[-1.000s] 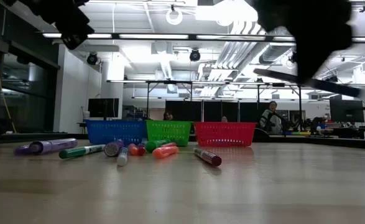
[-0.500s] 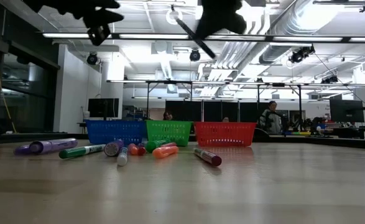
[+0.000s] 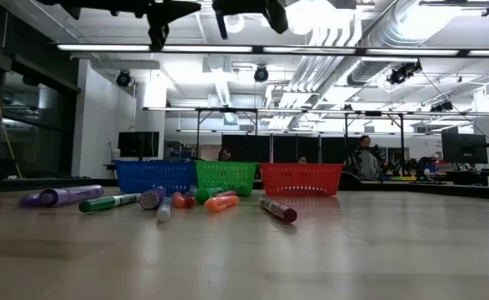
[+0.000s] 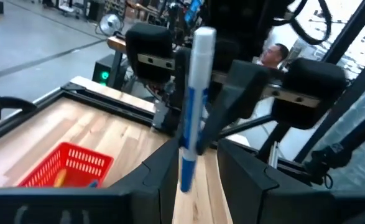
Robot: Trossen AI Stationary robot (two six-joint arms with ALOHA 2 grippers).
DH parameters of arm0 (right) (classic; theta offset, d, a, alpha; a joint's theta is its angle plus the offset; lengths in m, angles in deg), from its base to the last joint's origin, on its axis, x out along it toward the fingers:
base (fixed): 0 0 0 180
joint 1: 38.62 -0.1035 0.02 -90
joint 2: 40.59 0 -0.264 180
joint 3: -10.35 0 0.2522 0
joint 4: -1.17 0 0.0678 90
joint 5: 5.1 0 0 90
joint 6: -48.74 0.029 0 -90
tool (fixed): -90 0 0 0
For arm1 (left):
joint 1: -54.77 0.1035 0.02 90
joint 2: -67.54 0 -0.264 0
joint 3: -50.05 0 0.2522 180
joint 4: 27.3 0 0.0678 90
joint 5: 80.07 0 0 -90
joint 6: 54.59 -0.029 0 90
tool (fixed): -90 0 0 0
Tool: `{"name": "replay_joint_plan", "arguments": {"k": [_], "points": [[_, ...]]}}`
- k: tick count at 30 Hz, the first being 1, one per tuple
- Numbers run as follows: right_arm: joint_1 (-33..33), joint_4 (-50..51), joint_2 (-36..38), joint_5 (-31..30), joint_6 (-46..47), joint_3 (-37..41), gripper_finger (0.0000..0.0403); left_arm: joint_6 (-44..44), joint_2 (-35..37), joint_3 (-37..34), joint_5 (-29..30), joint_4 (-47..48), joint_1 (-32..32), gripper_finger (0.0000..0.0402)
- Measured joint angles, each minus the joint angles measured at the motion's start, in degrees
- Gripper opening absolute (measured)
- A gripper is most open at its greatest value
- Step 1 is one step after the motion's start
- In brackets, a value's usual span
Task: Pick & Place Markers
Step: Put the blue marker into the blue bin
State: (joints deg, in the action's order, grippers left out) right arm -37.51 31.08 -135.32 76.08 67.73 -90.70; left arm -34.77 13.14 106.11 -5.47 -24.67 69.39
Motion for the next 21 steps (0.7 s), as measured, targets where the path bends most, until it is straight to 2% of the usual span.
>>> {"name": "replay_joint_plan", "arguments": {"k": [7, 18, 21], "points": [[0.43, -1.18, -0.84, 1.8, 0.0, 0.04, 0.0021, 0.23, -3.35, -0.02, 0.92, -6.3, 0.0, 0.011], [0.8, -1.46, -2.23, 3.17, 0.0, 0.07, 0.0021, 0.24, -4.78, 0.0, 0.92, -10.04, 0.0, 0.011], [0.88, -1.86, -2.56, 2.83, 0.0, 0.07, 0.0021, 0.24, -4.78, 0.0, 0.78, -10.05, 0.0, 0.0091]]}}
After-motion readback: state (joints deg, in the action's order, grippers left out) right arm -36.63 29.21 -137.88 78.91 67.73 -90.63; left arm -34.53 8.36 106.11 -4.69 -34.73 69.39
